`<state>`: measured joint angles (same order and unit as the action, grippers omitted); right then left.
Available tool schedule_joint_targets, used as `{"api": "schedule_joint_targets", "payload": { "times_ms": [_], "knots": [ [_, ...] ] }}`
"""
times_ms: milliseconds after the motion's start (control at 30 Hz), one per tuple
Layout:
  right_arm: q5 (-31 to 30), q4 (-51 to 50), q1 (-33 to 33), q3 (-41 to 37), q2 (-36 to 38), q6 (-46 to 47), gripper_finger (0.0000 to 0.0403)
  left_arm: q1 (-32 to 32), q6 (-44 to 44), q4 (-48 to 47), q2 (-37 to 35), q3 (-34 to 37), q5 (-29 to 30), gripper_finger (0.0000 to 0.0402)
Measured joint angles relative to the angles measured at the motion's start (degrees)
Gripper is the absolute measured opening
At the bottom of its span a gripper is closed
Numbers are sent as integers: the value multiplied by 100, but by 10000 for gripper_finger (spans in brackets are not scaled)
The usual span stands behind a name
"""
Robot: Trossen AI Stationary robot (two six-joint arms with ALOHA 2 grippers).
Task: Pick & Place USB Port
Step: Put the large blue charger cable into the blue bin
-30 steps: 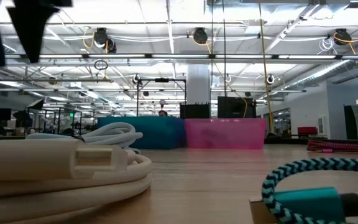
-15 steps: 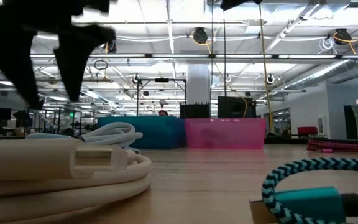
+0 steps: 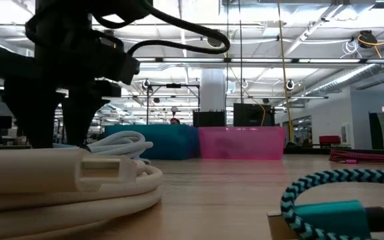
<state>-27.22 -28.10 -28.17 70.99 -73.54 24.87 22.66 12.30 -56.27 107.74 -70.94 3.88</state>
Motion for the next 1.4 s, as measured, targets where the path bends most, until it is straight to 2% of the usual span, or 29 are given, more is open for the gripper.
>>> {"api": "schedule_joint_targets", "payload": {
  "times_ms": [200,300,467,600,800,967,1100,1167,1233,1333,1400],
  "knots": [
    [0,53,-52,-30,107,67,116,-27,303,353,64,3,-290,226],
    [0,91,-50,-32,106,99,116,-28,554,466,217,3,-527,205],
    [22,176,-48,-32,105,104,116,-24,1110,642,519,-25,-859,131],
    [42,262,-48,-32,106,107,116,-84,1881,640,551,-28,-883,34],
    [54,414,-46,-32,105,138,117,-181,3004,649,-185,36,-605,30],
    [83,556,-46,-32,105,191,117,-265,3826,694,-1364,4,70,30],
    [192,817,-46,-32,105,195,117,-516,4360,684,-2341,8,873,30],
    [190,962,-46,-32,105,178,117,-786,4381,699,-2723,1,1337,30],
    [185,1127,-43,-32,105,135,117,-1208,4262,698,-2980,1,1563,30],
    [186,1366,8,-32,105,28,117,-2048,3731,910,-3145,1,1545,30],
    [183,1502,32,-32,105,-26,117,-2587,3237,1273,-3127,1,1249,30]
  ]
}}
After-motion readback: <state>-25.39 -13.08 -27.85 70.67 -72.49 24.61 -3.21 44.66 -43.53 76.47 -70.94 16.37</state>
